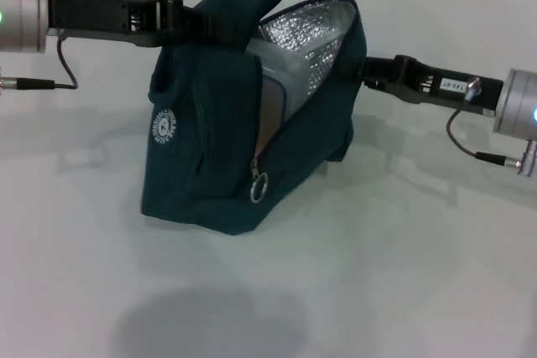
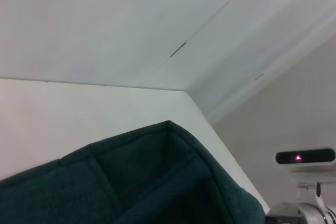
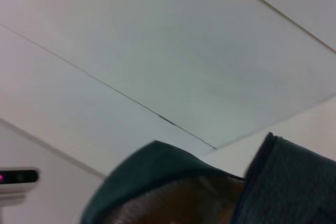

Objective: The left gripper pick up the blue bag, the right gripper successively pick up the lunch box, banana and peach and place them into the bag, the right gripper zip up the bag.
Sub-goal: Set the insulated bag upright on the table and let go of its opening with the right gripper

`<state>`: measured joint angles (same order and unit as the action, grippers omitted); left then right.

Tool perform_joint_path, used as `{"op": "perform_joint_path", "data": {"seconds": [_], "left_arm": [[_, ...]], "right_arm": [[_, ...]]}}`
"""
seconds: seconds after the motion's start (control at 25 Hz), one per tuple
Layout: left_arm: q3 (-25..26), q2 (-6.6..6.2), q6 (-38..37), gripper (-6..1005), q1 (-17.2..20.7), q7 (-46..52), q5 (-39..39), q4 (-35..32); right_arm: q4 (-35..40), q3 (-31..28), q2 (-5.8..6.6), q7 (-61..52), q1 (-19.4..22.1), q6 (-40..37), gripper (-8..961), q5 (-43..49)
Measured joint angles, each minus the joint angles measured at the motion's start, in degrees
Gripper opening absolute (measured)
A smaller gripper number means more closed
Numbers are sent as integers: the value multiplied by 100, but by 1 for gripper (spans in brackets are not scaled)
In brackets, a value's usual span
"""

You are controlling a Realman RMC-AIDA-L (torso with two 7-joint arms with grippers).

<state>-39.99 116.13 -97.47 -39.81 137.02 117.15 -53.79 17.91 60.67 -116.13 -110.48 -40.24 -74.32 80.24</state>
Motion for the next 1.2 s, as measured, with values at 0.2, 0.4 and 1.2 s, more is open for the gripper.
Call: {"op": "perform_joint_path", "data": {"seconds": [0.2, 0.4, 1.2], "left_arm": [[-7, -2, -102, 36, 0, 1, -126, 0], [-97, 41, -207, 35, -1, 55, -354, 9], [-441, 320, 672, 36, -141, -612, -382, 1589]], "right_arm": [[303, -33, 49, 342, 176, -421, 252, -267], [1333, -53, 88, 276, 758, -1087, 217, -429], [1670, -65, 462, 203, 1453, -1594, 83, -356]]}}
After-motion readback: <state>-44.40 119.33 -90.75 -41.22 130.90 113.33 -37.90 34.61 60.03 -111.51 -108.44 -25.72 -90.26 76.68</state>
